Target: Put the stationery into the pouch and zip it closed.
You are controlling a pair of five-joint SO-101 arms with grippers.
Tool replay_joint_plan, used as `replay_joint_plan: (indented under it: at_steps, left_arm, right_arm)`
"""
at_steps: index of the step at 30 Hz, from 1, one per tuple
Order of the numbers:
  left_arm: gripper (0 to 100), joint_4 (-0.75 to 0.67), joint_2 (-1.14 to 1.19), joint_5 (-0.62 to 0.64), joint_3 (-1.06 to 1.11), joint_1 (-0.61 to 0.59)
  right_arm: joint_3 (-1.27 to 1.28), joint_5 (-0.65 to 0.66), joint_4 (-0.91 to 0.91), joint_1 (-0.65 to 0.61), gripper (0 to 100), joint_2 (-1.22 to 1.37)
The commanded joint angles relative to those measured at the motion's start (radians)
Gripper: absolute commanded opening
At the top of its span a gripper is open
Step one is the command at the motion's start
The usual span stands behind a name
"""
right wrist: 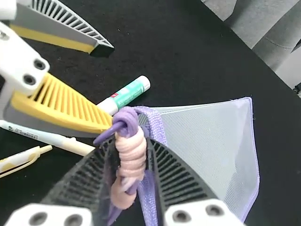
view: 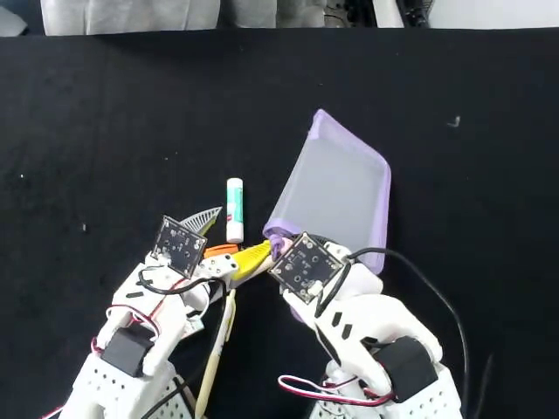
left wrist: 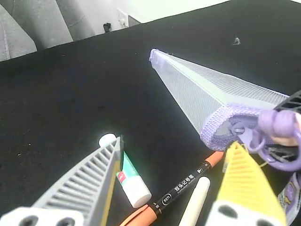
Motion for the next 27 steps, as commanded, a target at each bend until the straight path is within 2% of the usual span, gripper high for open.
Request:
replay_joint_plan:
  at_steps: [1,4,9,13,19,27]
  left_arm:
    - [34,-0.021,-0.008,-0.005,-0.058,-0.010]
    - [34,-0.018,-0.008,-0.005,-0.085,-0.010]
    - [34,0.086,-0.008,-0.006,-0.163,0.005]
    - [35,0.089,-0.008,-0.011,-0.140,0.019]
    - [34,0.101,-0.008,-0.100,-0.105,0.022]
    - [34,0.273,-0.008,-0.109,-0.219,0.059]
  right_arm:
    - [-0.007,-0.005,-0.005,-0.014,1.1,-0.005]
    - [-0.007,-0.003,0.012,-0.014,1.1,-0.004]
    - [-0.007,-0.003,0.017,-0.014,1.1,-0.004]
    - [-0.008,-0.003,0.017,-0.014,1.1,-0.004]
    - [-0.010,-0.003,0.015,-0.014,1.1,-0.004]
    - [-0.008,-0.003,0.015,0.002,1.1,-0.004]
